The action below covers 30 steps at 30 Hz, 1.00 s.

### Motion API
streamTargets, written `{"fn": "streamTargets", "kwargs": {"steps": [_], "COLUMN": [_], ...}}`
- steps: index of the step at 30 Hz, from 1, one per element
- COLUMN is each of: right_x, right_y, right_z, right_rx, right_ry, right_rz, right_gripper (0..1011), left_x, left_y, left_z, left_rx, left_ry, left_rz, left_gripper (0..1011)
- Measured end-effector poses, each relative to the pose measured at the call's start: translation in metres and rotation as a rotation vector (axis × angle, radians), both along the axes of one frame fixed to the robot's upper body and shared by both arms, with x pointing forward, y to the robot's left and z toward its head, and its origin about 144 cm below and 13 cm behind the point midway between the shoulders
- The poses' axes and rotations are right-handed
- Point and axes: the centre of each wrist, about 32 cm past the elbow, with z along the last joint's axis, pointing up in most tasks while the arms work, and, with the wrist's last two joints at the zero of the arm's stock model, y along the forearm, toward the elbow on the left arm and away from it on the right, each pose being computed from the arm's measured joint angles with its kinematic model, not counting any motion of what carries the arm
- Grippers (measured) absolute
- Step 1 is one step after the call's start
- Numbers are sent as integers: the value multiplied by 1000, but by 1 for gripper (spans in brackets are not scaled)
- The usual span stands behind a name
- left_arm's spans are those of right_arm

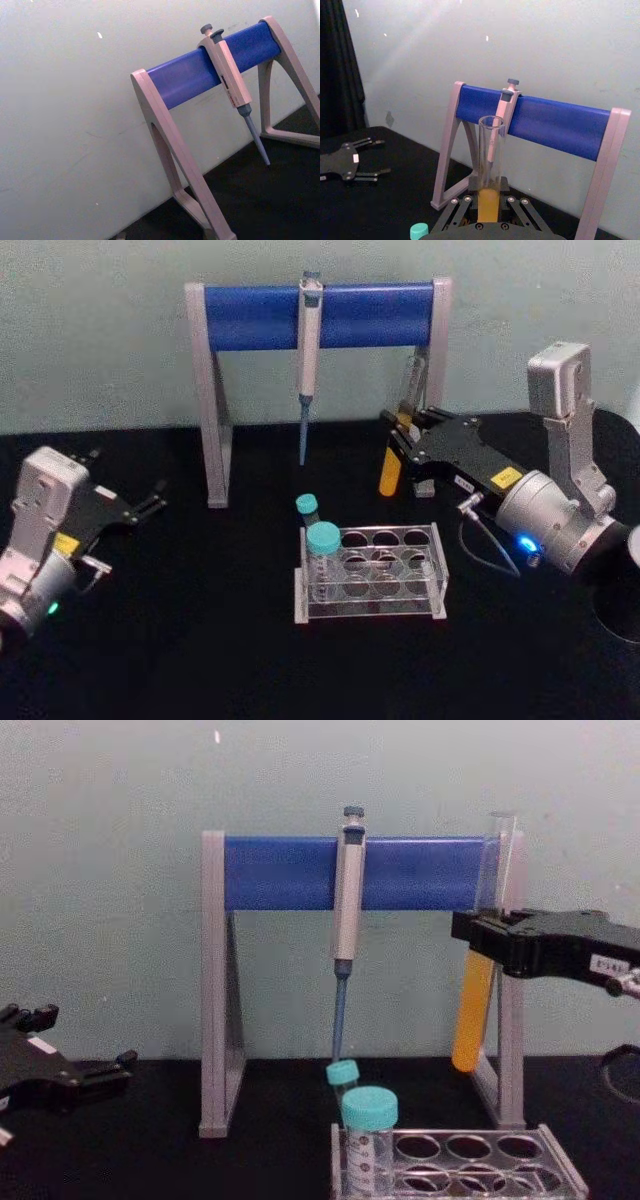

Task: Pick up the test tube from the test tube rack, shake it, then place it back into the test tube rack.

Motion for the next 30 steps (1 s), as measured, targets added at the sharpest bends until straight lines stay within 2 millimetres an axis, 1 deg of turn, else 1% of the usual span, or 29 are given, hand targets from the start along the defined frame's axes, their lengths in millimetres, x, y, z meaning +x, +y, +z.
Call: {"fn": "streamTargets", "kwargs": {"steps": [7, 14, 19, 30], "right_x": [-1, -3, -6, -8], "right_y": [-1, -6, -12, -15], "right_z": [1, 0, -2, -9], "right_rx": [2, 7, -8, -33], "right_ry": [4, 15, 25, 44], "right_rz": [7, 47, 90, 126], "right_gripper": [225, 225, 225, 225], "left_x": [0, 0, 0, 0], "left_y": [0, 0, 0, 0], "left_z": [0, 0, 0, 0], "left_rx": [0, 0, 0, 0], "left_ry": [0, 0, 0, 0], "left_rz": [0, 0, 0, 0], "left_gripper": [1002, 1001, 1001, 1001]}}
